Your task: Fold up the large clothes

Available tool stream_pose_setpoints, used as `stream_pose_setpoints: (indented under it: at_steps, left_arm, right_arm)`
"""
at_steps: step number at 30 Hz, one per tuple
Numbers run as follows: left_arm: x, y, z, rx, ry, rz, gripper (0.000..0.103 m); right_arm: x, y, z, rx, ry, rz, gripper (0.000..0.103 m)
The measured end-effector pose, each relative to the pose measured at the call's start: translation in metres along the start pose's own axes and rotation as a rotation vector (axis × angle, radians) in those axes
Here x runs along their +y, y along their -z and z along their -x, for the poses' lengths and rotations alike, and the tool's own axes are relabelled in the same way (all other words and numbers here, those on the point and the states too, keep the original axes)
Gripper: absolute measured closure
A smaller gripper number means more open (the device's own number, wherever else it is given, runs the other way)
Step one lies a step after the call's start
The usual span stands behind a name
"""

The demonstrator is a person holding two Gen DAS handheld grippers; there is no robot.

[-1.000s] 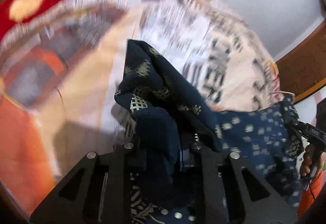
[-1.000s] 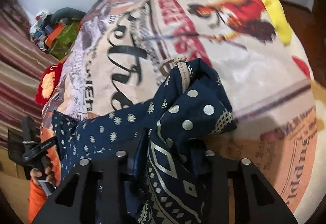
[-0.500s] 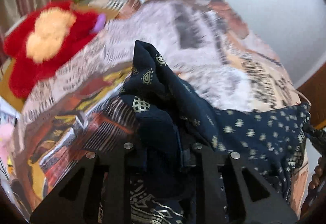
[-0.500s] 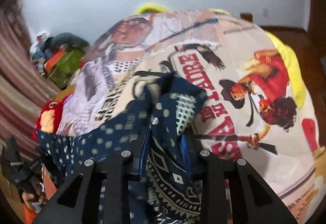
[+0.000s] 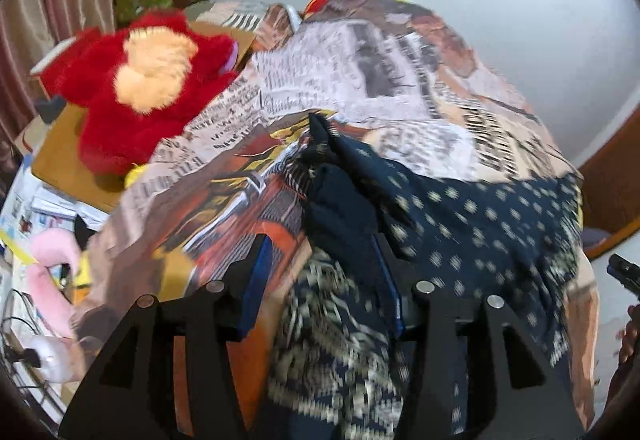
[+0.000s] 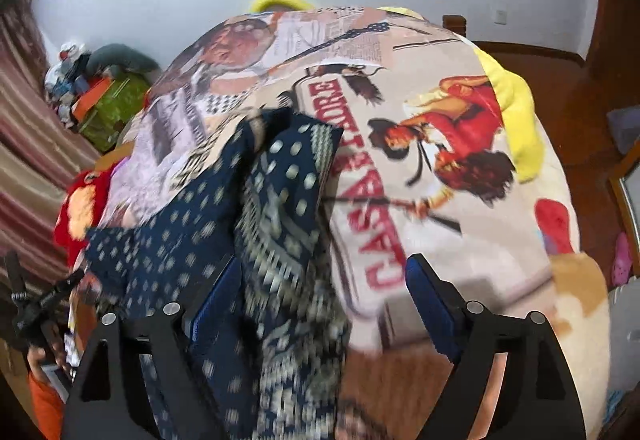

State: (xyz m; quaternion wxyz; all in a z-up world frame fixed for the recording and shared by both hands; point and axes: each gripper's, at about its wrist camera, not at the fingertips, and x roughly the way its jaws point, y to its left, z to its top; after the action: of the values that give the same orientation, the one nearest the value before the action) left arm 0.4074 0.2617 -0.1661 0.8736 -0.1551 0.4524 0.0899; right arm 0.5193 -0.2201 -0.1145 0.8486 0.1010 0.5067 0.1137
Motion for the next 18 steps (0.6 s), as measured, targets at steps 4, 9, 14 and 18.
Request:
stream_pose_setpoints:
  at_steps: [4,9,14,18]
  left_arm:
    - [-0.014,0.025,0.053,-0.068,0.011,-0.091,0.045]
    - [-0.024,0.060,0.099,-0.100,0.047,-0.152,0.043]
    - [-0.021,0.106,0.121,-0.086,0.050,-0.183,0.037]
    - [-0.012,0.148,0.109,-0.001,0.050,-0.205,0.036]
  right_arm:
    - [0.016,0.030,0.039,0.014,-0.014,0.081,0.020]
    - [0.041,0.078,0.086,-0.014,-0.017,0.213,0.018]
    - [0.058,0.135,0.117,-0.009,-0.041,0.302,0.013]
    - [0.057,0.173,0.121,0.037,-0.056,0.306,0.013]
